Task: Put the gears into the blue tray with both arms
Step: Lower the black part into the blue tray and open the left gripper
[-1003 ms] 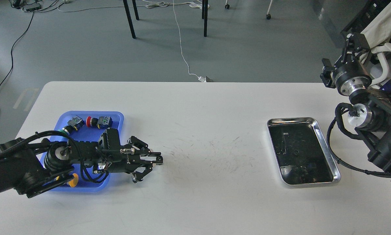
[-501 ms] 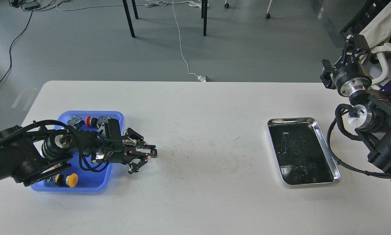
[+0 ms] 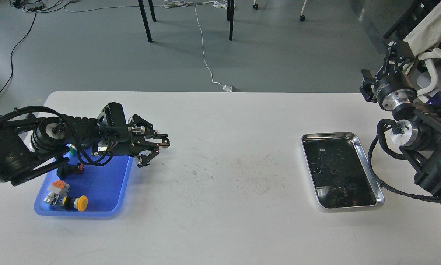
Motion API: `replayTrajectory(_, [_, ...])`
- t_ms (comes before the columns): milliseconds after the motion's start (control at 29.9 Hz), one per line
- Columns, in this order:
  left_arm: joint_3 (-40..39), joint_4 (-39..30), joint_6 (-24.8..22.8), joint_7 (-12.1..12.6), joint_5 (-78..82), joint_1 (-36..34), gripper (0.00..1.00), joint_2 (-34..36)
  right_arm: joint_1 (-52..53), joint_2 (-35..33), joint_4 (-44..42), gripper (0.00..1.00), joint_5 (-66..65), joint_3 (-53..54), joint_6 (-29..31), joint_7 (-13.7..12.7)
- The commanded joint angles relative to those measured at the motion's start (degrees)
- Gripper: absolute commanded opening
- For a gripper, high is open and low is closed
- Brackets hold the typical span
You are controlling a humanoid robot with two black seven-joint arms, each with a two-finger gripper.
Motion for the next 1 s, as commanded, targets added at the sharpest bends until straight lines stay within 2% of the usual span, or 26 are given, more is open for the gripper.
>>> replayTrajectory(0, [0.1,0.4,0.0,0.0,0.0,-0.1,0.08,2.6,0.1,-0.1,0.0,0.99,0.0,-0.3,0.2,0.0])
replayTrajectory(267, [1.7,0.4,0.1,0.0,0.0,1.3,0.07,8.6,0.2,-0.4,0.0,0.99,0.0,-0.4,0.3,0.0])
replayTrajectory(435, [1.8,0.4,0.5,0.0,0.0,4.8,0.07,10.8,0.4,-0.3,0.0,0.99,0.0,-0.4,0.3,0.0])
replayTrajectory(970, [1.8,5.3,1.8,0.0,-1.0,8.3,0.08,10.2,0.3,-0.2,-0.1,0.99,0.0,-0.5,0.3,0.0])
